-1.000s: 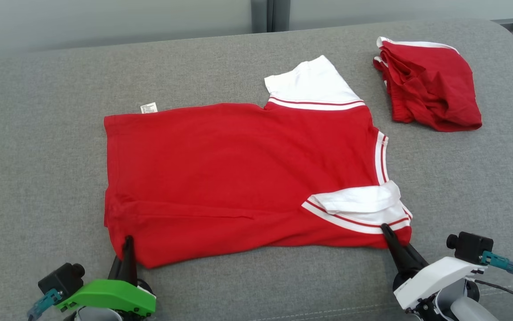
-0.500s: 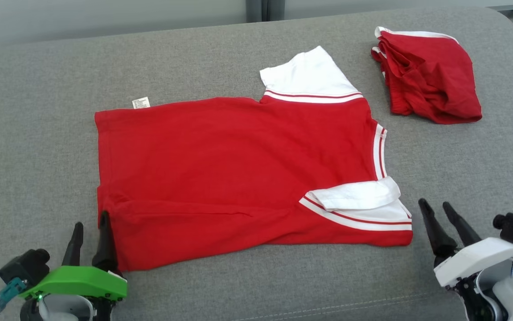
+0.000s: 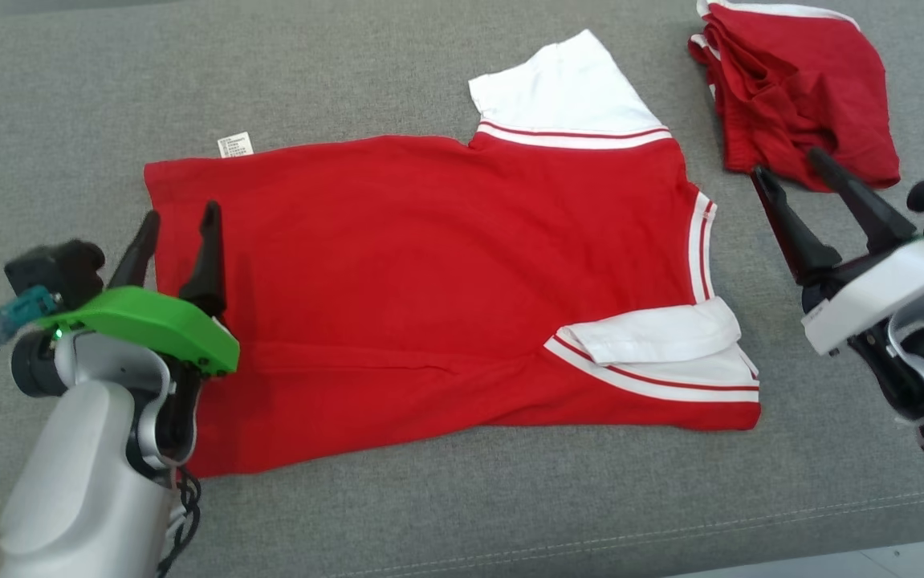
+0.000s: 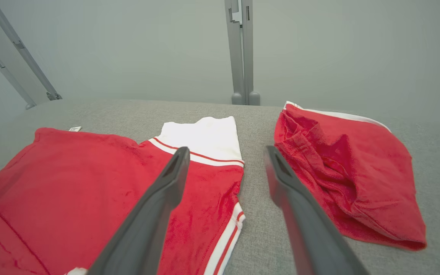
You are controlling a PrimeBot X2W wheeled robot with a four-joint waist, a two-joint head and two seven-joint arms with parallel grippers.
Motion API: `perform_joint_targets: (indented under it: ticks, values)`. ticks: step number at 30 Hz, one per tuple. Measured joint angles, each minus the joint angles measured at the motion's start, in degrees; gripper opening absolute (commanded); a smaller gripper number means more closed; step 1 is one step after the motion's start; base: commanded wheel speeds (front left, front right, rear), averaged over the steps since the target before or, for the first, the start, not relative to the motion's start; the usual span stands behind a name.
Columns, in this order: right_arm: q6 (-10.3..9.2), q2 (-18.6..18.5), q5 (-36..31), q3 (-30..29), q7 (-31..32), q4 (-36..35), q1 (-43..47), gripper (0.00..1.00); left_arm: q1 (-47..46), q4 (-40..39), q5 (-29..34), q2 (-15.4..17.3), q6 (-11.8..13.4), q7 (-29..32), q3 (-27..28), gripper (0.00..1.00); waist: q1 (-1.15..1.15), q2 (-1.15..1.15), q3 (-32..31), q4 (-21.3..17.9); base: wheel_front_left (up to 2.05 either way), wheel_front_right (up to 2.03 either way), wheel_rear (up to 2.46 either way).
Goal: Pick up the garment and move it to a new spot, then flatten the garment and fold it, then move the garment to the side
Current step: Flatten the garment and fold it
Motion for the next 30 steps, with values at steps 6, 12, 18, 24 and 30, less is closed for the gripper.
perform_joint_targets:
  ticks: [6, 12, 18, 24, 30]
  values:
    - [0.96, -0.7, -1.3, 1.7, 4.5, -1.9, -8.3, 1.00, -6.5, 4.6, 0.1, 0.7, 1.6, 4.3, 2.0, 1.00, 0.00, 0.00, 3.5, 0.2, 0.00, 0.00, 0.00]
    - [1.49, -0.6, -1.9, 3.2, 8.2, -2.0, -13.4, 1.00, -11.0, 9.1, 0.1, 0.6, 2.2, 6.8, 3.3, 1.00, 0.00, 0.00, 6.9, 0.1, 0.00, 0.00, 0.00]
    - [1.93, 0.6, -2.2, 5.0, 11.6, -0.5, -16.7, 1.00, -14.9, 12.6, 0.6, 0.6, 2.7, 7.4, 4.9, 1.00, 0.00, 0.00, 9.6, -0.3, 0.00, 0.00, 0.00]
    - [1.98, 1.0, -2.2, 5.6, 14.8, 2.3, -20.4, 1.00, -18.0, 14.8, 1.2, 0.5, 2.7, 7.8, 5.2, 1.00, 0.00, 0.00, 11.5, -0.7, 0.00, 0.00, 0.00]
    - [1.98, 1.1, -2.4, 5.4, 17.1, 5.4, -25.4, 1.00, -21.8, 16.5, 2.2, -1.2, 2.7, 7.8, 4.5, 1.00, 0.00, 0.00, 13.2, -0.2, 0.00, 0.00, 0.00]
